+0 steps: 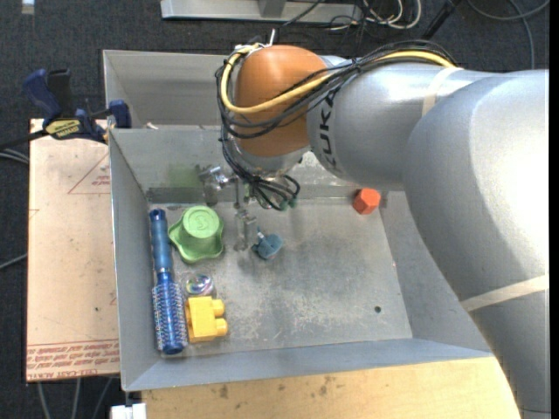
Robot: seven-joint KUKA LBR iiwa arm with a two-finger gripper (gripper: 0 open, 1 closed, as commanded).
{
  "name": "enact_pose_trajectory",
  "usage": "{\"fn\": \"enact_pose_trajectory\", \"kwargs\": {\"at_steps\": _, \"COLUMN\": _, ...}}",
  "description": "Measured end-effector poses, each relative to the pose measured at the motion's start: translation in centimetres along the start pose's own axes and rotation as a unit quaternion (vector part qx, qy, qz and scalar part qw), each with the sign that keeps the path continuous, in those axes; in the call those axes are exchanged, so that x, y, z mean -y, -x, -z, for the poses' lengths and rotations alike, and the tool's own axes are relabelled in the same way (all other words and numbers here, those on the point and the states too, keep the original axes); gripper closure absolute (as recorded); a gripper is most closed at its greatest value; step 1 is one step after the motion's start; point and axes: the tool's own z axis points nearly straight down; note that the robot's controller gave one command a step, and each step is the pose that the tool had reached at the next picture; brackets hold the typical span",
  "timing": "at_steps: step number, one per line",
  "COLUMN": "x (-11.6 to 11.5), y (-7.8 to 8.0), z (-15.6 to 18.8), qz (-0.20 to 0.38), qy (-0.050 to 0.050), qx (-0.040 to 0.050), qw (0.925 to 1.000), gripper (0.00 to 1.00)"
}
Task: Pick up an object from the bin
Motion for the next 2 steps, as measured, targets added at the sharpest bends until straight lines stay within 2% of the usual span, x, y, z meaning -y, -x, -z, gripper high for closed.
{"fn": "enact_pose_trajectory", "kwargs": {"at_steps": 1, "x": -1.7, "y": -2.3, "z": 2.2, "qz": 0.095, "qy": 0.000, "qx": -0.0008, "qw": 0.9955, "gripper": 0.00}}
{"fn": "enact_pose_trajectory", "kwargs": {"at_steps": 2, "x": -1.1, "y": -4.9, "z": 2.6, "qz": 0.088, "qy": 0.000, "qx": -0.0022, "qw": 0.9961, "gripper": 0.00}}
